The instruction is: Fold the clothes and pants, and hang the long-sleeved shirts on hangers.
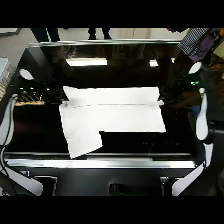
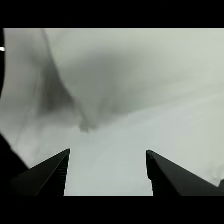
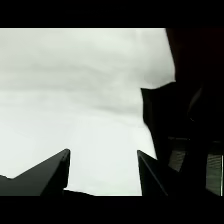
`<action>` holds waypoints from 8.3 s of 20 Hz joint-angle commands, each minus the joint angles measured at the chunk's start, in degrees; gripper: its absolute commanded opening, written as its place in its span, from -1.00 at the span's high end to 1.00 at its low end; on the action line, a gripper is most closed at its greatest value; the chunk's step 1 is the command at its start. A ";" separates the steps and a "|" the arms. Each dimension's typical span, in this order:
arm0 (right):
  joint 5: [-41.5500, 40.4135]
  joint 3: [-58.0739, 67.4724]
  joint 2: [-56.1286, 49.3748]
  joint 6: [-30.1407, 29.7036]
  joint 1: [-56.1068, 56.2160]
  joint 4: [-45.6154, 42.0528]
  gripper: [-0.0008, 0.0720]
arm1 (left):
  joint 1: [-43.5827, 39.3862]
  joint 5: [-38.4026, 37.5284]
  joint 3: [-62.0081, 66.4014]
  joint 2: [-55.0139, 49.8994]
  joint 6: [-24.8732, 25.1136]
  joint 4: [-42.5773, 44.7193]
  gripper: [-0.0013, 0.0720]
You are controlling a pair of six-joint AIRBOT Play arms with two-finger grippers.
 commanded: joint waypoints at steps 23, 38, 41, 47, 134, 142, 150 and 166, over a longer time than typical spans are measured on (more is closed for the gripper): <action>-1.88 -20.70 21.33 -7.89 -10.69 10.45 -0.33 | 14.03 22.23 -79.14 51.01 6.25 -18.67 -0.50; -4.28 -20.72 21.33 -9.11 -10.69 13.84 -0.32 | 4.87 29.03 -79.10 39.69 11.67 -28.06 0.91; -6.14 -22.23 21.31 -9.86 -10.71 19.52 -0.32 | 4.87 28.98 -79.10 39.69 11.67 -28.06 0.91; -2.60 -23.61 21.31 -13.16 -21.24 19.47 -0.33 | 4.87 27.85 -78.66 39.76 11.69 -28.06 0.91; -20.41 -36.89 18.47 -15.82 -16.76 15.37 -0.55 | 0.31 2.99 5.99 5.60 -5.55 -7.96 -0.51; -21.16 -36.89 11.10 -23.65 -16.46 20.87 -0.68 | 0.31 2.95 5.99 9.40 -6.95 -7.61 -0.51; -22.25 -36.89 7.48 -25.22 -15.34 23.65 -0.65 | 0.28 2.99 5.99 9.40 -7.02 -7.61 -0.51; -23.89 -36.61 13.27 -16.11 -4.26 12.70 0.89 | -0.74 3.21 5.95 9.16 -6.84 -7.61 0.91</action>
